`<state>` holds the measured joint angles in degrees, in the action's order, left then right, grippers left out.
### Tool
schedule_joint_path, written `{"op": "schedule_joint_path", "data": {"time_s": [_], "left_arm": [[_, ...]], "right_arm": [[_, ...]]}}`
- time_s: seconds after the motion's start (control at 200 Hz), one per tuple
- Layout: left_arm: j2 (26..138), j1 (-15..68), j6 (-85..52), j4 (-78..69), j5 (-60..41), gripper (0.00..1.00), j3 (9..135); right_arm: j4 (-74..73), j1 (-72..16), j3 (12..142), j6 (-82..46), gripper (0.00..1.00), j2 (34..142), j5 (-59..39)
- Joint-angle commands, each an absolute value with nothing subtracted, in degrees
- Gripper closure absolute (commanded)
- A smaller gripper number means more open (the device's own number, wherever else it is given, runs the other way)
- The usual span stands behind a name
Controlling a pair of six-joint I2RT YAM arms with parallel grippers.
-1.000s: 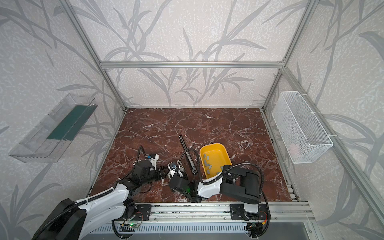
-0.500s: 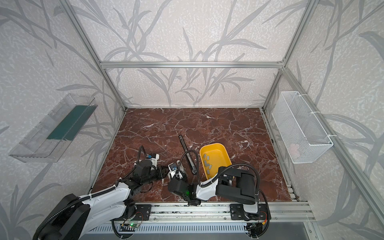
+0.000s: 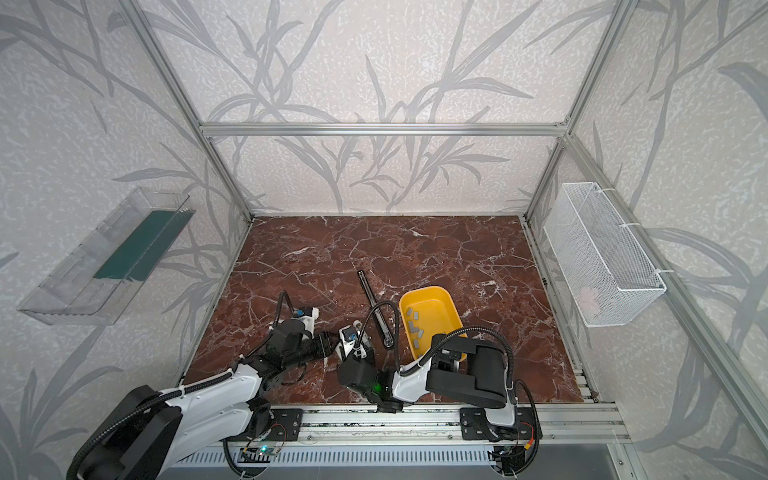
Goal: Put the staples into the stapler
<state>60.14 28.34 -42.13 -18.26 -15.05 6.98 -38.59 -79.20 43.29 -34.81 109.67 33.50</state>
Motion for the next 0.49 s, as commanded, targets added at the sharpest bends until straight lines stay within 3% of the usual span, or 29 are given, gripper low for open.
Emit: {"op": "schedule_joint_path", "data": {"time_s": [0.0,0.13,0.38,0.49], "left_arm": [[59.40,28.53,-42.02,-16.83,-13.78,0.57,7.06],[56.67,28.49,-41.24,-11.27,-9.73,0.57,9.24],[49.28,27.71,-38.32,3.01,1.24,0.41,16.45],[48.04,26.91,-37.58,5.87,2.10,0.40,19.24]], "right_arm": [[-23.16,-79.68,42.43,-32.54,0.80,110.04,30.40],[-18.12,-79.67,45.74,-29.97,0.68,105.72,30.54],[-10.27,-79.68,51.27,-26.92,0.55,100.79,31.49],[-10.60,-79.97,50.27,-27.15,0.40,98.46,30.96]]}}
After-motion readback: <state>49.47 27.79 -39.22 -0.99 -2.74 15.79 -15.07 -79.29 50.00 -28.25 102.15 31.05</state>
